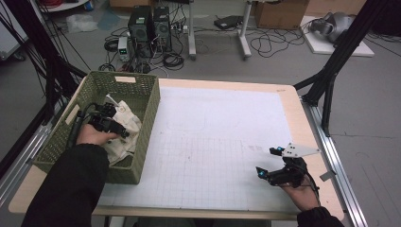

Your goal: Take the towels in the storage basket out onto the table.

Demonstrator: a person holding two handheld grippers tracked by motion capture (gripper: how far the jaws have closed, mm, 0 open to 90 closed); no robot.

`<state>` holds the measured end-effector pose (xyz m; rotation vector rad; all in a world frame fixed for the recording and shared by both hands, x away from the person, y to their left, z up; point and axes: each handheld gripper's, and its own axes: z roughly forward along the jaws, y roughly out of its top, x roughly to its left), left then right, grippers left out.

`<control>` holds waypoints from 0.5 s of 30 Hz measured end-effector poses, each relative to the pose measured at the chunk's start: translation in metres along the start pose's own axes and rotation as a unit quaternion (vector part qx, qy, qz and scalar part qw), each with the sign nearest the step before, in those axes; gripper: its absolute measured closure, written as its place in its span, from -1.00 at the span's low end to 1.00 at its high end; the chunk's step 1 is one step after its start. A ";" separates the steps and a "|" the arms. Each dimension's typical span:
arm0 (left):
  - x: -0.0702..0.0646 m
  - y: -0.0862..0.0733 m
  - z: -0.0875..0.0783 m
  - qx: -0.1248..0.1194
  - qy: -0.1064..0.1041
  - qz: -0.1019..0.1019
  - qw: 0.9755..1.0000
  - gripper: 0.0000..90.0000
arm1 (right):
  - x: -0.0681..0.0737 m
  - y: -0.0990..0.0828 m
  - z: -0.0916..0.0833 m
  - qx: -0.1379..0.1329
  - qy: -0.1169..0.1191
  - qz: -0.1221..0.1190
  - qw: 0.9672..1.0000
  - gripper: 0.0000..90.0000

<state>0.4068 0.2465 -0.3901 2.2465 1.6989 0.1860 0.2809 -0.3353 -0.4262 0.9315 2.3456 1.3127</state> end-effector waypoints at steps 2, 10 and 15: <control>-0.003 -0.001 0.004 0.011 0.009 0.010 1.000 -0.05 | 0.000 0.000 0.000 0.001 0.000 -0.001 1.000 -0.92; -0.010 -0.002 0.010 0.019 0.049 0.038 0.998 0.26 | 0.001 0.000 -0.001 0.000 0.002 -0.001 1.000 -0.92; -0.010 -0.001 0.011 0.024 0.052 0.039 0.998 0.45 | 0.001 0.000 0.000 0.000 0.003 -0.003 1.000 -0.92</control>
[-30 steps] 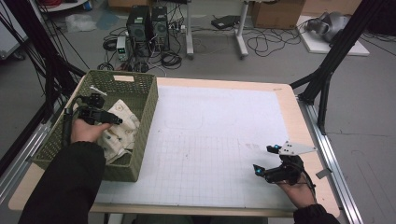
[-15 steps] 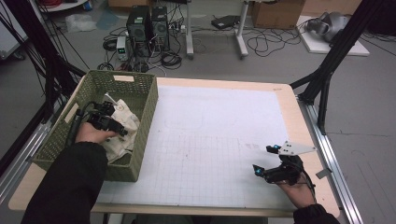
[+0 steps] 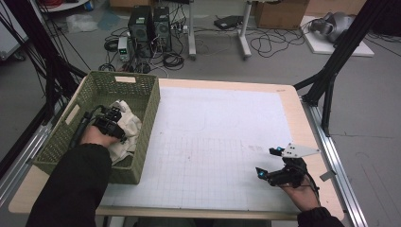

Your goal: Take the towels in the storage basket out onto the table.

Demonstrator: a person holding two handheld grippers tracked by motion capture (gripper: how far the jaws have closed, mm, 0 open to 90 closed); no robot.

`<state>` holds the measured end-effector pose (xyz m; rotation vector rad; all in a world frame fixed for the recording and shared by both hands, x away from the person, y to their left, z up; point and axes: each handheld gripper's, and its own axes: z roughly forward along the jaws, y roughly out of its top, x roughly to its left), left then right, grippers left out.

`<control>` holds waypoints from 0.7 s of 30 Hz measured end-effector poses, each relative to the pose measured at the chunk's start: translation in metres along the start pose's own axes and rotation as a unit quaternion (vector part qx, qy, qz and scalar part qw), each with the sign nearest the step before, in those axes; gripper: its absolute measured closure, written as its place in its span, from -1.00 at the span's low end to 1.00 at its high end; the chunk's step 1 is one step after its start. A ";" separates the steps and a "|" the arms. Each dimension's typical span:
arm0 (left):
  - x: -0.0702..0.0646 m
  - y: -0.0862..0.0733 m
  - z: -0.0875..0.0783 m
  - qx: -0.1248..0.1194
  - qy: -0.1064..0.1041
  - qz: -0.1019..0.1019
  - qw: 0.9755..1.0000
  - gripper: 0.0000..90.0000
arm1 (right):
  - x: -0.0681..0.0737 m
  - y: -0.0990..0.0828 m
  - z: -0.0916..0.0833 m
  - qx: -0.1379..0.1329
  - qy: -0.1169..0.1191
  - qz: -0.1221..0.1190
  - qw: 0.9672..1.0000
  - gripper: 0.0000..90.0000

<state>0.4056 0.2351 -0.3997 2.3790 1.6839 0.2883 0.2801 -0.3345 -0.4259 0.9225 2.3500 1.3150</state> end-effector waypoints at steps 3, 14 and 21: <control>0.001 -0.001 0.000 0.000 0.005 0.005 1.000 0.63 | 0.000 0.000 0.001 0.004 0.000 -0.001 1.000 -0.92; 0.000 -0.001 -0.001 0.000 0.008 0.012 1.000 0.70 | 0.000 0.000 -0.001 0.000 -0.003 0.004 1.000 -0.92; 0.002 -0.001 -0.001 -0.001 0.001 0.010 1.000 0.71 | -0.002 -0.001 -0.001 -0.001 -0.003 0.007 1.000 -0.92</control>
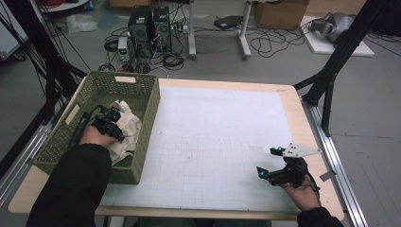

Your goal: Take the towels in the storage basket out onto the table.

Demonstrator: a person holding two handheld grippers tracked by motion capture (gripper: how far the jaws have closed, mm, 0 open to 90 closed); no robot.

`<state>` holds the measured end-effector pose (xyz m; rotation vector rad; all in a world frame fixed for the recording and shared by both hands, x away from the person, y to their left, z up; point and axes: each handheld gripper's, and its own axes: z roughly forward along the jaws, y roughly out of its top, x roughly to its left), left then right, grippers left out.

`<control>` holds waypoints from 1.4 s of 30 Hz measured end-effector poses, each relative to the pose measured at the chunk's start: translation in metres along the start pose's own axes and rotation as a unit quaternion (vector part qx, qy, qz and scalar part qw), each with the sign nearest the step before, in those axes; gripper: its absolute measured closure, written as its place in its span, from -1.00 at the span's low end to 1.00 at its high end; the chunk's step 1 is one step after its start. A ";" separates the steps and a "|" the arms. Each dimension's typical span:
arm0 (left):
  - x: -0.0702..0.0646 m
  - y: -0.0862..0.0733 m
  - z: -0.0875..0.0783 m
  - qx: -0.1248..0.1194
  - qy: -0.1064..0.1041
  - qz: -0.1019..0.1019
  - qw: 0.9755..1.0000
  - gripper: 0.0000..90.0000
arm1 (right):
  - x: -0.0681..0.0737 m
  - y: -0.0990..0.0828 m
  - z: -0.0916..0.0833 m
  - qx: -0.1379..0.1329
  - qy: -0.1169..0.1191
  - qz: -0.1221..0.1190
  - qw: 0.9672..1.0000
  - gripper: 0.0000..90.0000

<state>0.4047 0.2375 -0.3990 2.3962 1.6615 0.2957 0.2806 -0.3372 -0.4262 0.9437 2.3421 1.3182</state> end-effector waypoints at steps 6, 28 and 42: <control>0.004 -0.001 -0.003 0.001 -0.018 -0.009 1.000 0.73 | 0.000 0.000 -0.002 -0.003 0.000 0.003 1.000 -0.92; 0.019 -0.004 -0.029 -0.090 -0.148 -0.077 0.982 0.74 | -0.002 0.000 -0.002 -0.010 0.005 0.012 1.000 -0.92; 0.032 -0.014 -0.045 -0.156 -0.222 -0.117 0.956 0.74 | -0.003 -0.001 -0.004 -0.014 0.007 0.017 1.000 -0.92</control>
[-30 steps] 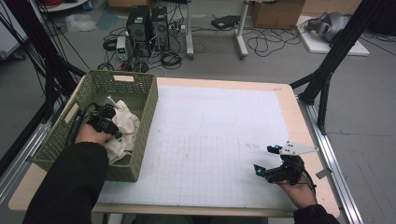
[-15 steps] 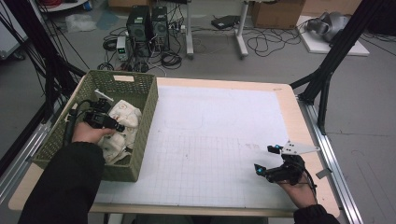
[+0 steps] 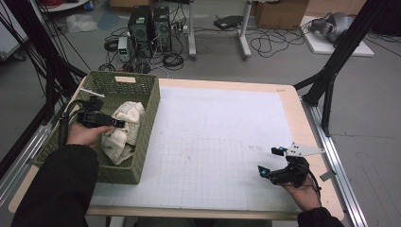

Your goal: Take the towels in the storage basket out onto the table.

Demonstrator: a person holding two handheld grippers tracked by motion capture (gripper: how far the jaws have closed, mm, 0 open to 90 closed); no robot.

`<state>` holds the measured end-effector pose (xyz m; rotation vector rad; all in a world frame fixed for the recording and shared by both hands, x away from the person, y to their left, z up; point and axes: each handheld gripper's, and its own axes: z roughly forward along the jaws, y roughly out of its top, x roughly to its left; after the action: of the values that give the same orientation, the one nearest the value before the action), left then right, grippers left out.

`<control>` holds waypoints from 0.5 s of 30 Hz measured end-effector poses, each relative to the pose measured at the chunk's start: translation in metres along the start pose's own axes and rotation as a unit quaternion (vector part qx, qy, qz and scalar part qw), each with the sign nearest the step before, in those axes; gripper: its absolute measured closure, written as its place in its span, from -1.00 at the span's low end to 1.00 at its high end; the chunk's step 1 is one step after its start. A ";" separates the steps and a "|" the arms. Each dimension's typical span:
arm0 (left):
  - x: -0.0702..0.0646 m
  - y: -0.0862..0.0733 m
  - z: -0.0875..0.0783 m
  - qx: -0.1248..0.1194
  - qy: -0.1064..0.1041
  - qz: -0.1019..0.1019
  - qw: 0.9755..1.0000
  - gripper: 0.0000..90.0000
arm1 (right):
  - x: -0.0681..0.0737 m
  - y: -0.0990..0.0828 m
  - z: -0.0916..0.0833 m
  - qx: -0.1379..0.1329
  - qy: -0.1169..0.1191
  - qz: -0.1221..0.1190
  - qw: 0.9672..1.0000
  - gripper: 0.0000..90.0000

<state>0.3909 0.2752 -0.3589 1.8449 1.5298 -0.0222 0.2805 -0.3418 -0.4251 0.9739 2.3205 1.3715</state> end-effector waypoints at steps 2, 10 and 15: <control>0.002 -0.001 -0.002 -0.004 -0.006 -0.004 1.000 0.74 | 0.000 0.000 0.000 0.000 -0.001 0.002 1.000 -0.92; 0.007 -0.003 -0.010 -0.025 -0.030 -0.021 0.999 0.74 | -0.001 0.000 0.000 -0.002 -0.001 0.002 1.000 -0.92; 0.008 -0.004 -0.017 -0.044 -0.054 -0.030 0.997 0.74 | -0.001 0.000 0.000 -0.003 0.001 0.005 1.000 -0.92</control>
<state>0.3830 0.2914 -0.3523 1.7006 1.4863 -0.0798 0.2817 -0.3425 -0.4250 0.9840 2.3135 1.3837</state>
